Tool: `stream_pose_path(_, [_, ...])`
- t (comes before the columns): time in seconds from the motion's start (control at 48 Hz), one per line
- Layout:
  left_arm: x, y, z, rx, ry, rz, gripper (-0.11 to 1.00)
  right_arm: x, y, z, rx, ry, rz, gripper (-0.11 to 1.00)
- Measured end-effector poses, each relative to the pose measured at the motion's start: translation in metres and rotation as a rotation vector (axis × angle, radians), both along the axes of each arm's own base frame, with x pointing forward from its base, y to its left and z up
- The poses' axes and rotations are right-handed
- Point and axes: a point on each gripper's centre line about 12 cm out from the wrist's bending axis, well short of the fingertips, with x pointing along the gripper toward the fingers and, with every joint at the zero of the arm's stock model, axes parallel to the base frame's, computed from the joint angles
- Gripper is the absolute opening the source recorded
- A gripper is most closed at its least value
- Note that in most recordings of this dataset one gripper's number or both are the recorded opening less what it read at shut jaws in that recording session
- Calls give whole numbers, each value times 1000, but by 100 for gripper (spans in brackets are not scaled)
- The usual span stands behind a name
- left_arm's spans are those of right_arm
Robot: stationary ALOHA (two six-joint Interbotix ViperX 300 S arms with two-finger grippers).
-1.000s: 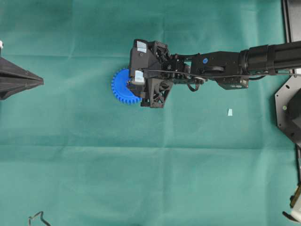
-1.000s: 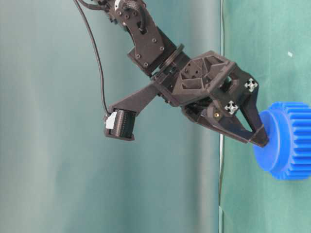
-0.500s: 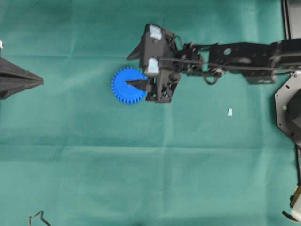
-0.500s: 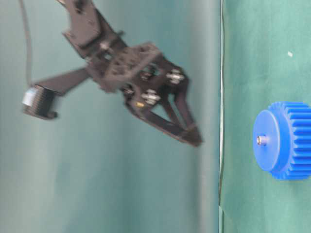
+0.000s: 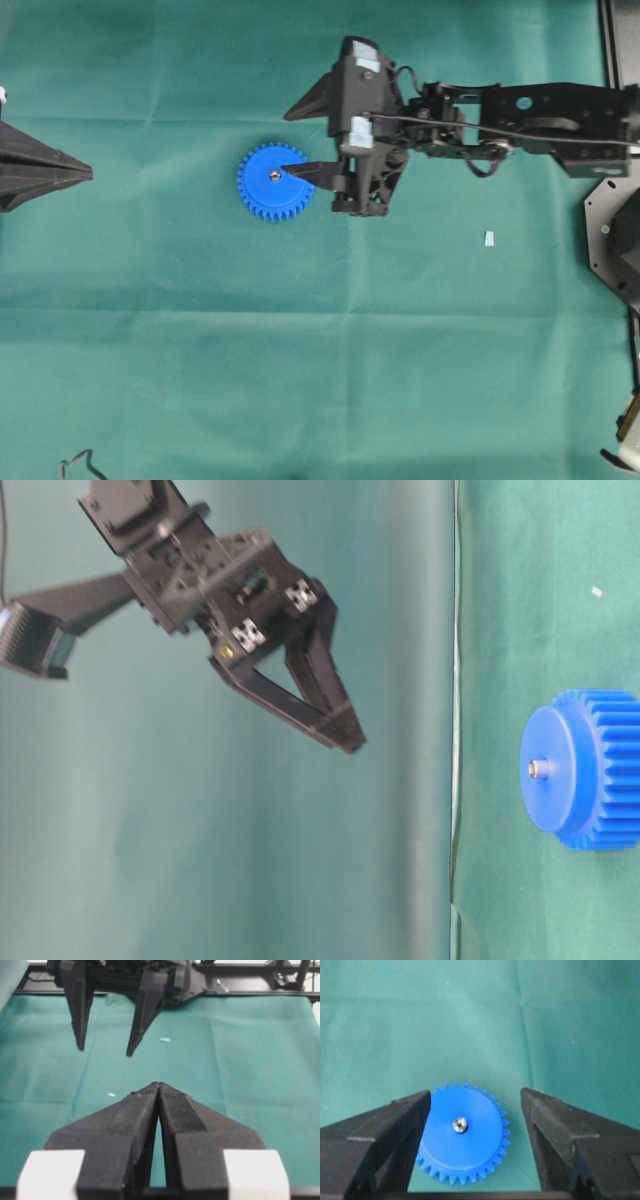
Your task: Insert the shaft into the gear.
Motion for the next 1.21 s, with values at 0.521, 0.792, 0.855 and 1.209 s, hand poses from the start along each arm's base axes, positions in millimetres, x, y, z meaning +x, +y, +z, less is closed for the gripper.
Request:
stream_pose_path(0.521, [0,0,0,2,-3,0,0,-89,13,33,-2,-141,-9,79])
stream_pose_path(0.792, [0,0,1,2,-3,0,0,-128,18,48,3,-230,-15,79])
stream_pose_path(0.855, [0,0,1,2,-3,0,0,-134,19,48,9,-238,-18,79])
stream_pose_path(1.209, [0,0,1,2,-5,0,0,-140,20,41,29,-230,-27,79])
